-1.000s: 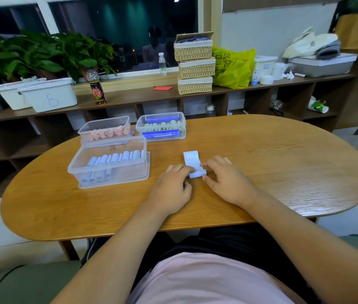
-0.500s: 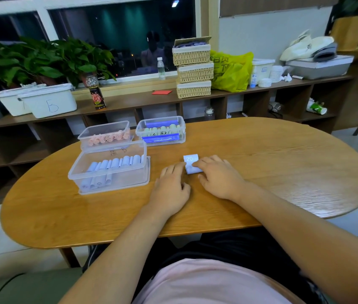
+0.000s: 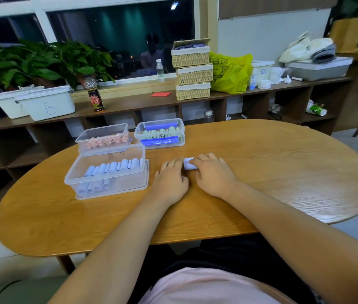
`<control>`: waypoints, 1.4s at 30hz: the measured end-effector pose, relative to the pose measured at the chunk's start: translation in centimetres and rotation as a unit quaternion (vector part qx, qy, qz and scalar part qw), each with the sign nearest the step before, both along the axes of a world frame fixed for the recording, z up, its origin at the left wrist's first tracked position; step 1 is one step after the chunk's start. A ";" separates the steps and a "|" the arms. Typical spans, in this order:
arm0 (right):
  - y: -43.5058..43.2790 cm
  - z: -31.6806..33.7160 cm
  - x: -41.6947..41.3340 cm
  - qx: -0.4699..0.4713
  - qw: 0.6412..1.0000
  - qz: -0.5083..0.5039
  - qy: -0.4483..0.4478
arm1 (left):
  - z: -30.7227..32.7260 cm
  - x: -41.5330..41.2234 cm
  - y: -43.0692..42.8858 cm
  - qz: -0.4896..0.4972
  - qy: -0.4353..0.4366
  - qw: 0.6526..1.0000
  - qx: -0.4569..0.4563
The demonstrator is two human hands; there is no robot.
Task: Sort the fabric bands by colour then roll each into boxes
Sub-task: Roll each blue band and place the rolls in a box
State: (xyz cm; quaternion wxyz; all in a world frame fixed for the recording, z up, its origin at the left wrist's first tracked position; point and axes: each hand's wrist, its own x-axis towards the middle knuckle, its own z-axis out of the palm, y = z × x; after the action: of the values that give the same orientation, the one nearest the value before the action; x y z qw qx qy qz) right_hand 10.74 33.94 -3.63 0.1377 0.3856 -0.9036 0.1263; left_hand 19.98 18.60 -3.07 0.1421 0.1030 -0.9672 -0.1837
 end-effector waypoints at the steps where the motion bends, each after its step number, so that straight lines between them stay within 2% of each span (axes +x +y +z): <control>1: -0.4 0.1 -0.3 0.007 1.000 -0.005 -0.002 | -0.2 0.2 0.0 0.010 0.012 1.000 0.012; 11: -2.7 -0.4 -3.0 0.002 0.999 -0.037 -0.008 | -1.0 1.3 -0.2 0.023 0.074 0.995 0.067; 14: -2.4 -0.6 -3.1 -0.059 0.998 -0.027 -0.015 | -0.8 1.5 -0.2 0.023 0.097 0.992 0.076; 16: -2.1 -0.5 -2.7 -0.149 0.985 -0.008 -0.081 | -0.7 1.6 -0.2 0.018 0.123 0.988 0.093; 17: -1.9 -0.1 -2.3 -0.216 0.965 0.002 -0.151 | -0.7 1.7 -0.2 0.014 0.135 0.985 0.110; 18: -1.7 0.4 -1.7 -0.293 0.925 0.010 -0.242 | -0.5 1.8 -0.1 0.009 0.145 0.981 0.129; 21: -0.8 1.8 0.7 -0.466 0.737 0.036 -0.488 | -0.3 2.4 0.3 -0.031 0.162 0.970 0.178; 22: -0.4 1.9 1.2 -0.489 0.693 0.048 -0.528 | -0.4 2.6 0.5 -0.048 0.164 0.967 0.187; 24: 0.1 1.9 1.8 -0.504 0.647 0.072 -0.567 | -0.3 2.9 0.8 -0.079 0.164 0.965 0.187; 26: 0.1 1.8 2.3 -0.498 0.639 0.085 -0.580 | -0.2 2.8 0.8 -0.087 0.163 0.965 0.187; 31: -0.2 1.8 3.1 -0.451 0.656 0.119 -0.593 | -0.3 2.4 0.8 -0.054 0.174 0.961 0.207; 39: -0.2 1.6 3.1 -0.445 0.667 0.116 -0.586 | -0.6 2.2 0.7 -0.024 0.199 0.971 0.134; 42: 0.1 1.6 2.7 -0.481 0.632 0.106 -0.598 | -0.6 2.2 0.9 -0.022 0.192 0.977 0.087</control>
State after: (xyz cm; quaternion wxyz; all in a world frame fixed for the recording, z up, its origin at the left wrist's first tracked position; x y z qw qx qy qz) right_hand 13.42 34.04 -2.03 -0.2810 0.1977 -0.5517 0.7600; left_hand 22.18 19.53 -3.64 0.3114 0.0564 -0.9042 -0.2870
